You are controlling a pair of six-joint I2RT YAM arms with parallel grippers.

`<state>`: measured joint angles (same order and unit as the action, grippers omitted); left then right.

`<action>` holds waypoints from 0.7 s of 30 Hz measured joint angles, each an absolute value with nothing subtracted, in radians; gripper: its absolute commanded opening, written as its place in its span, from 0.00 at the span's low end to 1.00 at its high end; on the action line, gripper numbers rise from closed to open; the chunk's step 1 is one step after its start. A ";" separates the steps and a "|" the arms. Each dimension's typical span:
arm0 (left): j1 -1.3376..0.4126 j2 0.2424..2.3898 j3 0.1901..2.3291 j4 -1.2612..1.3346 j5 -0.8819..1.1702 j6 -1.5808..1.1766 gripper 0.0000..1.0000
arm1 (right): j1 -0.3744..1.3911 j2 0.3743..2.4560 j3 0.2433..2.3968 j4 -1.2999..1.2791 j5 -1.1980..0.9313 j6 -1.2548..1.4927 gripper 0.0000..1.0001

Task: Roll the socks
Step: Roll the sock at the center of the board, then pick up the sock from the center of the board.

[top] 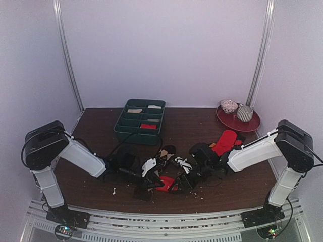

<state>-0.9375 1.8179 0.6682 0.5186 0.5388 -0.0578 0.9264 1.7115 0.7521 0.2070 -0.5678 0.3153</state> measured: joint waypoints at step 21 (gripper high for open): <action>-0.937 1.820 0.683 0.492 0.541 -0.051 0.00 | 0.918 1.778 0.760 0.326 -0.628 0.349 0.65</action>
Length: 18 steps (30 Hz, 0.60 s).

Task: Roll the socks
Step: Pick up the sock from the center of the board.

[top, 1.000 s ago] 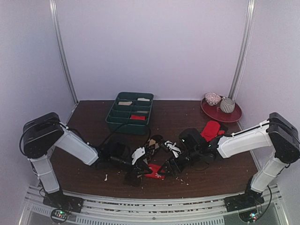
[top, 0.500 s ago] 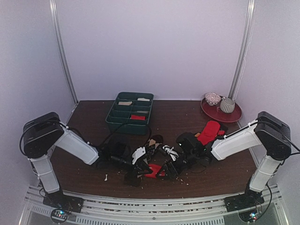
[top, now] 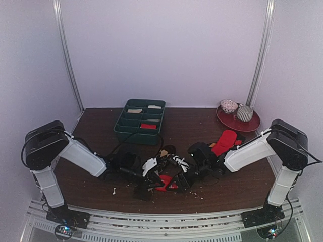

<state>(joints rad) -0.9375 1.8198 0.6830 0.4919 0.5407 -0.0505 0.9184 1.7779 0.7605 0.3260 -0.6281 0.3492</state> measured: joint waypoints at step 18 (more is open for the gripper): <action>-0.933 1.821 0.696 0.461 0.546 -0.050 0.29 | 0.913 1.848 0.768 0.416 -0.679 0.398 0.00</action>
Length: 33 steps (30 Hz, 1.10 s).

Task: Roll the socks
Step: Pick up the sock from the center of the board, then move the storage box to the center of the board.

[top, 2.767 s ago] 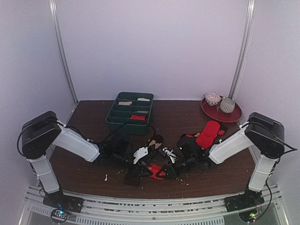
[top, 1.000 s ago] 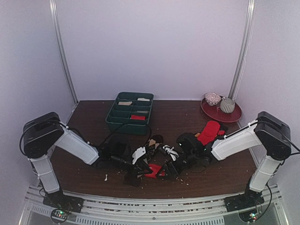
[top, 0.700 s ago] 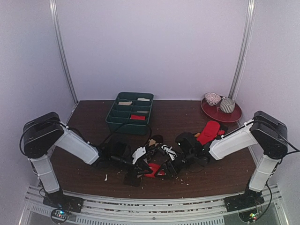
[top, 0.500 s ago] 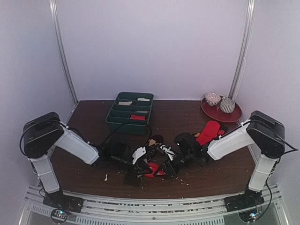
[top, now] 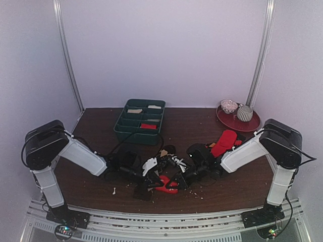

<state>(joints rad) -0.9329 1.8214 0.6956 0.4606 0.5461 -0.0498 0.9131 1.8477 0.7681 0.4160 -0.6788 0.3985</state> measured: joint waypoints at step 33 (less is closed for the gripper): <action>-0.702 1.155 0.716 0.029 -0.113 -0.329 0.98 | 0.698 2.129 1.771 -0.162 -0.588 -0.131 0.00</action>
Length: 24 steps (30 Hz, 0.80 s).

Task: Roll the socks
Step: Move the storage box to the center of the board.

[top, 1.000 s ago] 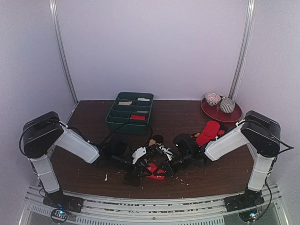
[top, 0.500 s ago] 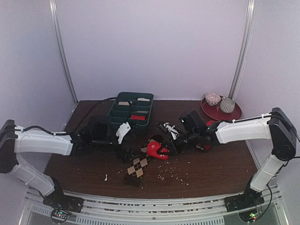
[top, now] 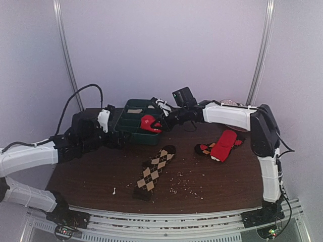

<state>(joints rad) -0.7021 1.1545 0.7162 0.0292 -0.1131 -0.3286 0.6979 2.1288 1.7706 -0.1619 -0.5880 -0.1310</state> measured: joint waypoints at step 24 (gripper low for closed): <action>-0.595 1.066 0.656 -0.020 -0.156 -0.452 0.98 | 0.706 2.431 2.096 -0.273 -0.479 -0.558 0.01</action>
<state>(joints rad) -0.5953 1.0657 0.6563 -0.0204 -0.1562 -0.4519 0.7063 2.4310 2.0960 -0.2729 -0.4786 -0.5579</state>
